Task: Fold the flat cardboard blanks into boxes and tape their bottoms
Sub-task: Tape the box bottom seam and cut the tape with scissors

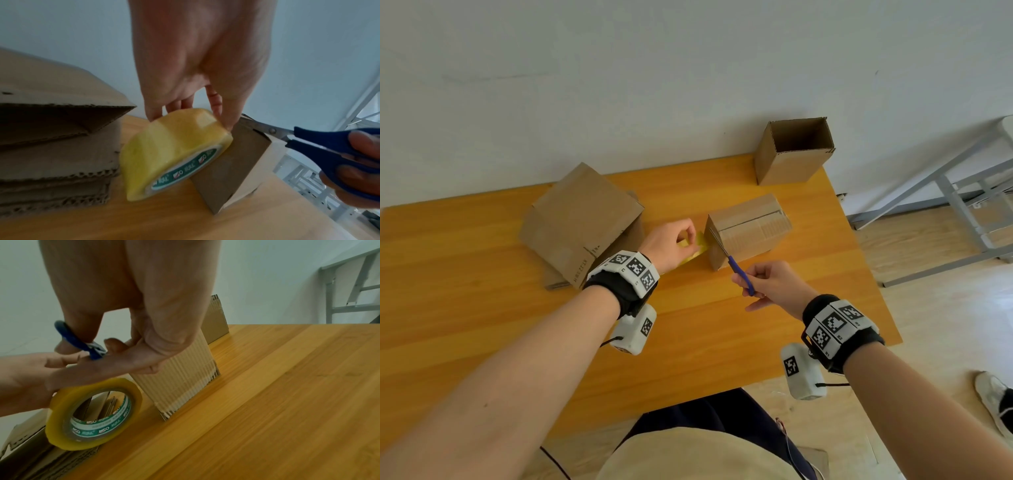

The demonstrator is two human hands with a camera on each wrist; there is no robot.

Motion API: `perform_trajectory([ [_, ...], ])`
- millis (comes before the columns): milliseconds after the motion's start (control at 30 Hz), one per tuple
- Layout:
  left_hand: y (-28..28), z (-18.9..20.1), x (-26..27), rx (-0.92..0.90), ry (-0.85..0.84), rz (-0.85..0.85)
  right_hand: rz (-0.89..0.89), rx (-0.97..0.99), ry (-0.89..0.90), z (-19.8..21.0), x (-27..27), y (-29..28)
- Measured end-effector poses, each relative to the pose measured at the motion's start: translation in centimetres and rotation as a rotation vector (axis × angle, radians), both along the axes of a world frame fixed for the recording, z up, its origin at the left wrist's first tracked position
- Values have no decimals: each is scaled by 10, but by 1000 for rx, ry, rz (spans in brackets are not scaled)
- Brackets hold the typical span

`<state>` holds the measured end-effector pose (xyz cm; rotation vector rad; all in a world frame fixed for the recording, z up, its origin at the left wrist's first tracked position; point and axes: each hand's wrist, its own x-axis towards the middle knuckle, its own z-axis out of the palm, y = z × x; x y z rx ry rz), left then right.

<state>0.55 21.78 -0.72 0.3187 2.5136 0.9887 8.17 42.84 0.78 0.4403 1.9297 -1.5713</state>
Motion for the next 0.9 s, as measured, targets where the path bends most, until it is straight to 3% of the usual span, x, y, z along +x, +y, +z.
perform_trajectory([
  [233, -9, -3, 22, -120, -38, -65, 12, 41, -9, -1, -1, -5],
  [633, -4, -49, 51, -385, -127, -234, 91, 277, 61, -5, -2, -8],
  [900, -2, -63, 54, -395, -115, -223, 185, 374, 77, -3, -7, -9],
])
